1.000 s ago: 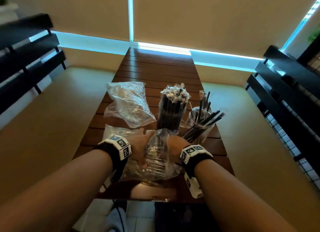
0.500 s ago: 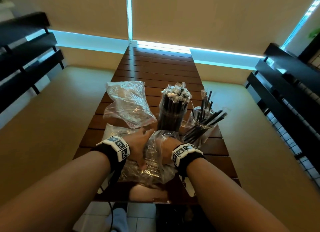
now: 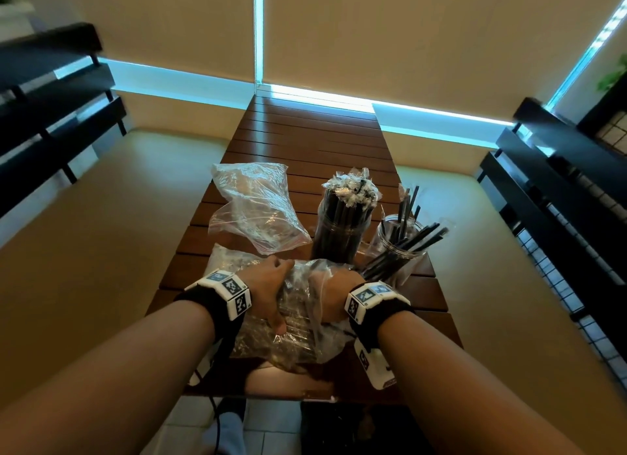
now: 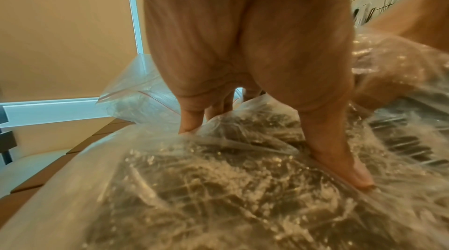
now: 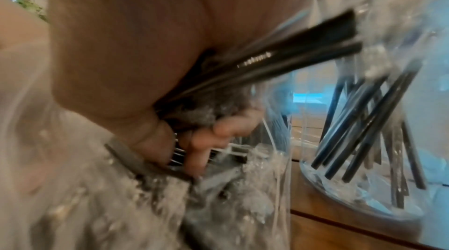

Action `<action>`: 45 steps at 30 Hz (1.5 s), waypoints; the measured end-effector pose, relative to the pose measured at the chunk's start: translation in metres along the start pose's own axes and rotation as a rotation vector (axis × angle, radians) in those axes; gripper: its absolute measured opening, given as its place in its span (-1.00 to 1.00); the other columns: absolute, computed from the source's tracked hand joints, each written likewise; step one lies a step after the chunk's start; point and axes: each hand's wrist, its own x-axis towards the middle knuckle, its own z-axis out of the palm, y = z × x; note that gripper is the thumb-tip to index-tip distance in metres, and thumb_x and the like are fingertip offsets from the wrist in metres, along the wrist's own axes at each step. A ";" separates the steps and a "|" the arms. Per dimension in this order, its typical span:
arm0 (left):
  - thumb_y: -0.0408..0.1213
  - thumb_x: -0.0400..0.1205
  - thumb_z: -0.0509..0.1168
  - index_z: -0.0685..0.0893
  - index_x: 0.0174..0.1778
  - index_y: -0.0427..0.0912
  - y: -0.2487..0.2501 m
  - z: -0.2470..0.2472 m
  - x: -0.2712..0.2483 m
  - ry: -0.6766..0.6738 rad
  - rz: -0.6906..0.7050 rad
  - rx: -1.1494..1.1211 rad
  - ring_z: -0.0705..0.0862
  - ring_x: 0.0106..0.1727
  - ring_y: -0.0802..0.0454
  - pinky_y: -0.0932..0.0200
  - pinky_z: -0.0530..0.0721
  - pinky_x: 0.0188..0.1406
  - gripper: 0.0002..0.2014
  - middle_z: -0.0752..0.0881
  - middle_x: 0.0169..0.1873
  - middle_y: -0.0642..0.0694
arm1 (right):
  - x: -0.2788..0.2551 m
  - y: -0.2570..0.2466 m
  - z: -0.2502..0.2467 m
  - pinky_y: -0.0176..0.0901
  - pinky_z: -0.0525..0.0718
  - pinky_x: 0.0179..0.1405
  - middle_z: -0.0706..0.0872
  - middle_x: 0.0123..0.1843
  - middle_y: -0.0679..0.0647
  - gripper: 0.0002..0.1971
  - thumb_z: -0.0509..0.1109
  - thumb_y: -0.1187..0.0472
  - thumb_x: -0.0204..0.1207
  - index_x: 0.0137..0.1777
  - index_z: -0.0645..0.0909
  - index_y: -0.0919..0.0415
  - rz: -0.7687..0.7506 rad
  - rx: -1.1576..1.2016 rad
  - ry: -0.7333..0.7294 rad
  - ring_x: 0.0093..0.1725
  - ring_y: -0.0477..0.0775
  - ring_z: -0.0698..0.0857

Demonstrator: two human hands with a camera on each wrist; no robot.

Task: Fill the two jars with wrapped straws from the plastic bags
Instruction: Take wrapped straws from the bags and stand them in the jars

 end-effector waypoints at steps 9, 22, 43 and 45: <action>0.10 0.20 0.69 0.17 0.65 -0.05 -0.005 -0.001 -0.002 -0.010 -0.007 0.000 0.41 0.53 -0.17 -0.10 0.47 0.50 0.17 0.33 0.55 -0.11 | -0.026 0.014 -0.023 -0.02 0.63 -0.07 0.72 0.20 0.14 -0.66 0.31 -0.02 0.62 0.30 0.64 0.12 -0.013 -0.158 0.098 0.12 0.24 0.73; 0.20 0.17 0.66 0.33 0.55 -0.06 0.001 -0.002 -0.005 0.003 -0.096 0.063 0.50 0.45 -0.13 0.02 0.51 0.43 0.08 0.44 0.45 -0.13 | -0.168 0.059 -0.130 -0.10 0.52 -0.24 0.42 -0.41 0.01 -0.90 0.37 0.12 0.59 -0.12 0.52 0.07 0.212 -0.591 0.333 -0.33 0.08 0.53; 0.29 0.47 0.29 0.61 -0.18 0.01 0.062 -0.045 -0.025 0.582 0.215 -0.234 0.70 -0.19 0.04 0.04 0.73 -0.16 -0.61 0.70 -0.27 0.04 | -0.185 0.084 -0.135 -0.17 0.52 -0.31 0.62 -0.32 -0.09 -0.93 0.40 0.01 0.47 -0.18 0.56 -0.10 0.243 0.019 0.617 -0.26 0.06 0.66; 0.37 0.39 0.32 0.65 0.04 0.06 0.083 -0.054 -0.031 0.418 0.368 -0.497 0.73 -0.07 0.18 0.20 0.73 -0.07 -0.49 0.75 -0.10 0.11 | -0.175 0.079 -0.112 -0.17 0.60 -0.27 0.63 -0.35 -0.11 -0.92 0.40 0.03 0.51 -0.18 0.55 -0.13 0.181 0.165 0.661 -0.29 0.02 0.66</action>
